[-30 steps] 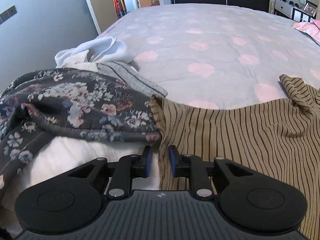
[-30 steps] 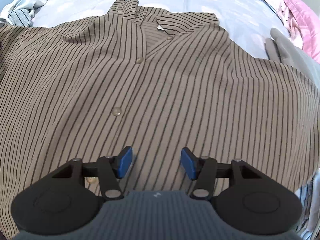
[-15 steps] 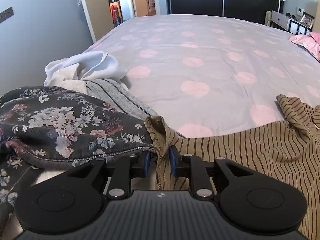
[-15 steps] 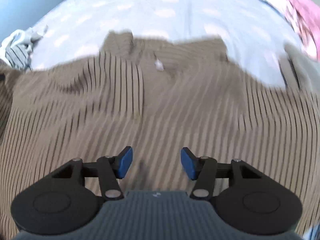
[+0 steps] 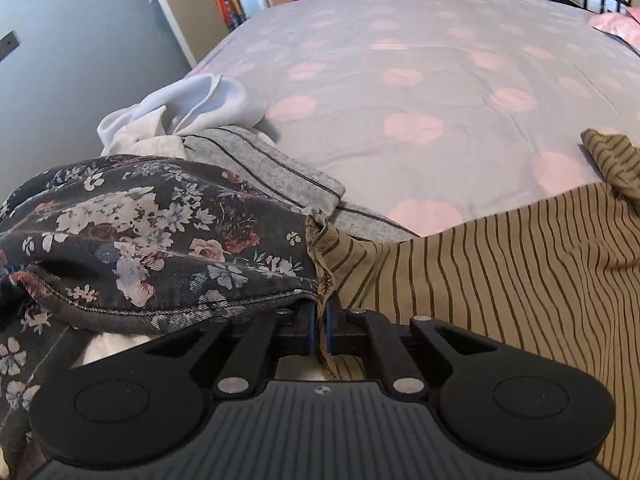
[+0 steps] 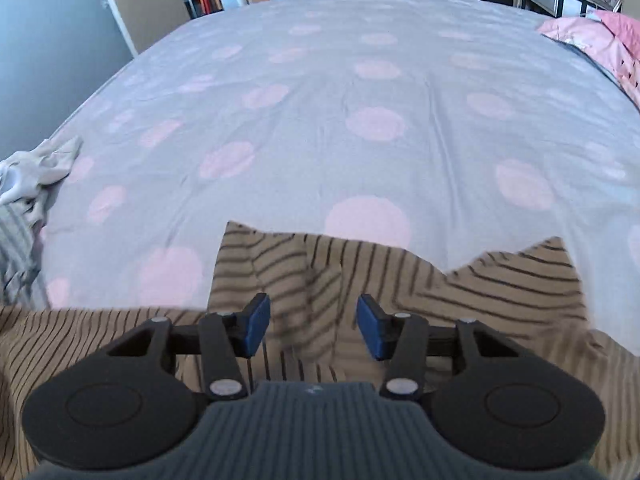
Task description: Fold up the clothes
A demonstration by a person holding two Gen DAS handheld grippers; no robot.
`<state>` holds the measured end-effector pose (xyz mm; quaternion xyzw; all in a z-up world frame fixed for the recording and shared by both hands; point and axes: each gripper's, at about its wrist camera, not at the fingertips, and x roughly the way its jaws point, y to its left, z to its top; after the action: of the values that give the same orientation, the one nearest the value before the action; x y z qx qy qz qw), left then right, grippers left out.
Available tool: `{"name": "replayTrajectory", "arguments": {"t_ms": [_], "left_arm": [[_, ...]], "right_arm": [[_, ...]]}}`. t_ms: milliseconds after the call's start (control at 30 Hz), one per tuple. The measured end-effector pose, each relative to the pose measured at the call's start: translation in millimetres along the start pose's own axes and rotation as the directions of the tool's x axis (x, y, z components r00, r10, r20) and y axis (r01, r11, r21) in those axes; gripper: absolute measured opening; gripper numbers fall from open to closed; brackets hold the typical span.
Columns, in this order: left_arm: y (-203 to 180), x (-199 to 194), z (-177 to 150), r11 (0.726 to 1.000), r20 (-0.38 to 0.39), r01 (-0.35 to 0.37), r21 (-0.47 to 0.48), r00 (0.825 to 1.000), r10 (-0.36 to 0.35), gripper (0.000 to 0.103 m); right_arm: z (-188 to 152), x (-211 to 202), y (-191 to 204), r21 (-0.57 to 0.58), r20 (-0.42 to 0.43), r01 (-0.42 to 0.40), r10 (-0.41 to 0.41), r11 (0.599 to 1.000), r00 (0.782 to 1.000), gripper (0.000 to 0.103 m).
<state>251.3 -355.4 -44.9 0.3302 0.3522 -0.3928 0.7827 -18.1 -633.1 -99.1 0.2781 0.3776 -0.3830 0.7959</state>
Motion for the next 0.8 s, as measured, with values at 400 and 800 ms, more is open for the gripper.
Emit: {"name": "replayTrajectory", "arguments": {"t_ms": [400, 800], "left_arm": [[7.2, 11.0, -1.1, 0.999, -0.007, 0.030, -0.015, 1.000, -0.030, 0.003], [5.9, 11.2, -0.1, 1.000, -0.037, -0.002, -0.013, 0.999, 0.001, 0.003]], "right_arm": [[5.4, 36.8, -18.8, 0.156, -0.060, -0.015, 0.024, 0.988, 0.998, 0.029], [-3.8, -22.5, -39.7, 0.130, 0.032, 0.183, -0.189, 0.974, 0.981, 0.000]]}}
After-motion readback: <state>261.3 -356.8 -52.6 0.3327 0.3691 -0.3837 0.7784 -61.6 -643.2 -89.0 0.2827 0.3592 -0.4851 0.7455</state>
